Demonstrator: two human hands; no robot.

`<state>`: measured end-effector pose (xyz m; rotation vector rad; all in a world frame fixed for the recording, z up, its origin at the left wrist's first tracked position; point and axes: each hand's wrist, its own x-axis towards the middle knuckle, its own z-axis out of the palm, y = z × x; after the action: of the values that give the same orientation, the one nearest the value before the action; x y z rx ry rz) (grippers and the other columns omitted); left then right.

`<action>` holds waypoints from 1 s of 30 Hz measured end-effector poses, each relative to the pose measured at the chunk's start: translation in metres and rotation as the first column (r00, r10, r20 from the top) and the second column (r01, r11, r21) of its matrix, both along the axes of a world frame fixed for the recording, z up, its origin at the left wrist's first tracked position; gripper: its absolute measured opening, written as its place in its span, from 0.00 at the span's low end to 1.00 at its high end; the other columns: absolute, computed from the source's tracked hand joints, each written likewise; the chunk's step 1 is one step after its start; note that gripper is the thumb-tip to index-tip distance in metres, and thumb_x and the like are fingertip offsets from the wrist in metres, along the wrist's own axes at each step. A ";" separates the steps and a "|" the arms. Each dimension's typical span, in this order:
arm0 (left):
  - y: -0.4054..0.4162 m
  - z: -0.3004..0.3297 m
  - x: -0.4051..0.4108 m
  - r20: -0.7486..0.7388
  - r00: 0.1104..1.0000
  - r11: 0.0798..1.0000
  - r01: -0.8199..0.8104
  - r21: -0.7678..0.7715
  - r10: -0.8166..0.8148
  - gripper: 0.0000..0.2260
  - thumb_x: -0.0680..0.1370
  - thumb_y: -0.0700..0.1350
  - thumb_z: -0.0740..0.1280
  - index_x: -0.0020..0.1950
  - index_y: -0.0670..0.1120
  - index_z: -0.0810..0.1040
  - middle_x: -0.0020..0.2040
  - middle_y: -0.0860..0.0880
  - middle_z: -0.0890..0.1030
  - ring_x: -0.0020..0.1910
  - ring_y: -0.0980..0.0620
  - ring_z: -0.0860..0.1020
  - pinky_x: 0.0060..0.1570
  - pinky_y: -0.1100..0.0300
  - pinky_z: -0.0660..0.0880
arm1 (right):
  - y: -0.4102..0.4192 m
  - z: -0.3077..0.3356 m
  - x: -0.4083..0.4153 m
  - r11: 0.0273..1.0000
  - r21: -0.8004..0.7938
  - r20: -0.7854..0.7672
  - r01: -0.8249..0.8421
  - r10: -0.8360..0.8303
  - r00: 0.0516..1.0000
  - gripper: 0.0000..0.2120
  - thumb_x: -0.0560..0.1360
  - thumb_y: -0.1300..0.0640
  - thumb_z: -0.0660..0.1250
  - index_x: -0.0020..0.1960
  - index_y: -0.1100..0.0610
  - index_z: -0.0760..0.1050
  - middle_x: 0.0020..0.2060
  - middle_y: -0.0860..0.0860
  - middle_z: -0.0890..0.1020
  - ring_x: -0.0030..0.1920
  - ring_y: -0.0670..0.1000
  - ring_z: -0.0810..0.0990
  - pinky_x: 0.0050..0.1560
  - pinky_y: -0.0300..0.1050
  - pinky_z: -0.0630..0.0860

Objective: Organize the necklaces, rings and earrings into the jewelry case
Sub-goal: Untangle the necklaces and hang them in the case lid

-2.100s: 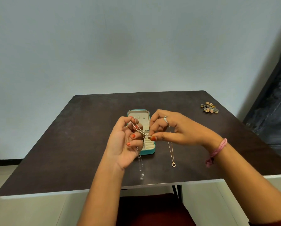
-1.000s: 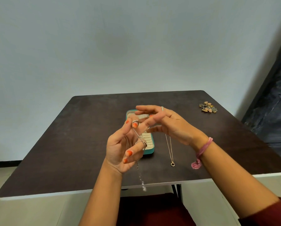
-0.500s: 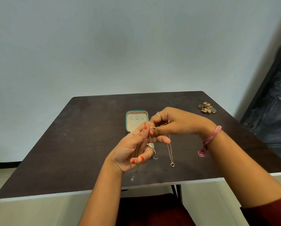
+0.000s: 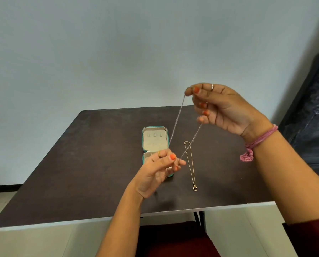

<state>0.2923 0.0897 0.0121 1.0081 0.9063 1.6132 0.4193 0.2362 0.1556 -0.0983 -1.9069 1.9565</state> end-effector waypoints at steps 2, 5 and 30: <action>0.002 -0.002 0.002 0.079 0.997 0.999 -0.007 0.035 0.004 0.14 0.65 0.55 0.77 0.35 0.47 0.77 0.37 0.49 0.77 0.49 0.48 0.79 0.58 0.47 0.72 | 0.002 0.009 0.002 1.000 0.031 -0.005 0.006 -0.006 1.000 0.09 0.73 0.55 0.65 0.49 0.53 0.83 0.31 0.48 0.71 0.28 0.44 0.67 0.27 0.35 0.70; 0.005 -0.002 0.005 0.188 0.981 0.999 -0.042 0.010 0.040 0.17 0.67 0.53 0.76 0.39 0.42 0.75 0.38 0.48 0.75 0.44 0.48 0.80 0.54 0.45 0.76 | 0.006 0.021 0.005 0.992 0.122 0.021 0.038 -0.040 0.999 0.10 0.73 0.54 0.65 0.51 0.53 0.82 0.33 0.48 0.73 0.28 0.44 0.68 0.27 0.34 0.65; 0.015 -0.015 0.018 0.590 0.731 0.938 -0.241 -0.249 0.344 0.06 0.71 0.46 0.68 0.41 0.44 0.75 0.34 0.48 0.78 0.34 0.53 0.79 0.32 0.62 0.78 | 0.042 0.017 0.006 0.995 0.095 0.151 0.008 -0.023 0.988 0.29 0.73 0.69 0.61 0.70 0.46 0.69 0.48 0.51 0.82 0.38 0.43 0.79 0.34 0.34 0.76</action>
<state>0.3105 0.1046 -0.0028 0.1628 0.7227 1.9357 0.4251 0.2780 0.1723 -0.2407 -2.0846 1.8936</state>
